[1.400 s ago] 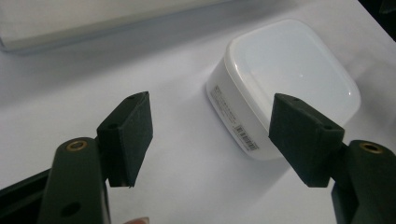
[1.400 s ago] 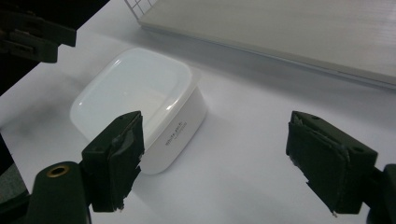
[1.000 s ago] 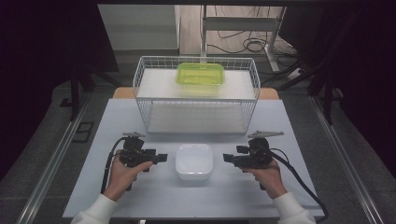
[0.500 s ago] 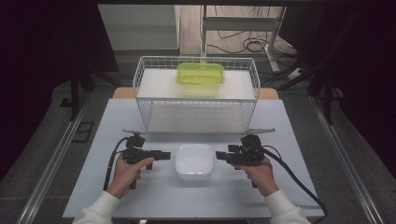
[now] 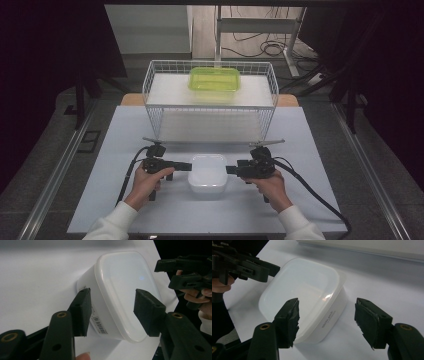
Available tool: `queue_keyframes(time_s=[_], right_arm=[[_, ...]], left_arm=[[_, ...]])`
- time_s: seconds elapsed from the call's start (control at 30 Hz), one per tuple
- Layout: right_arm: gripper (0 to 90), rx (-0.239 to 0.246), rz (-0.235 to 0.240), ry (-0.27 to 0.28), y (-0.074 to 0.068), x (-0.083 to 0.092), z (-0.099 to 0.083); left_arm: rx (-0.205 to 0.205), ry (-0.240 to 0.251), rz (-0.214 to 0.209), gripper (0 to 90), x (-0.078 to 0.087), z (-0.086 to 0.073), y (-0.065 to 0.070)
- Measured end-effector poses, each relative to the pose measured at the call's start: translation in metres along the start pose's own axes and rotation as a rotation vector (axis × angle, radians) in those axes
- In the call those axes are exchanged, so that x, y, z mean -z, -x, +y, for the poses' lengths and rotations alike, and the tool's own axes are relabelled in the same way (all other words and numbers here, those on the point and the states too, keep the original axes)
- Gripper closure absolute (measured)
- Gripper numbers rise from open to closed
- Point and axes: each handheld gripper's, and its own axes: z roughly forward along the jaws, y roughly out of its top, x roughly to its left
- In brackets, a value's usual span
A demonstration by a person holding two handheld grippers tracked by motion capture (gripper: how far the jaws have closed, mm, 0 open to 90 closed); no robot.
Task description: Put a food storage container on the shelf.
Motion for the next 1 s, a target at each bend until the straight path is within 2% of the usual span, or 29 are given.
queue_keyframes(time_s=[0.17, 0.5, 0.77, 1.0], right_arm=[[38.1, -0.032, 0.040, -0.008, 0.003, -0.006, 0.001], [42.6, -0.106, 0.077, -0.039, 0.006, -0.019, -0.001], [53.6, -0.145, 0.114, -0.060, 0.007, -0.024, -0.003], [61.1, -0.185, 0.104, -0.055, 0.006, -0.021, -0.004]], left_arm=[[0.007, -0.012, -0.001, 49.5, -0.004, -0.003, 0.000], [0.020, -0.020, -0.032, 56.1, -0.003, -0.005, -0.003], [0.040, -0.038, -0.069, 64.0, -0.005, -0.006, -0.005], [0.049, -0.034, -0.063, 67.1, -0.003, -0.007, -0.004]])
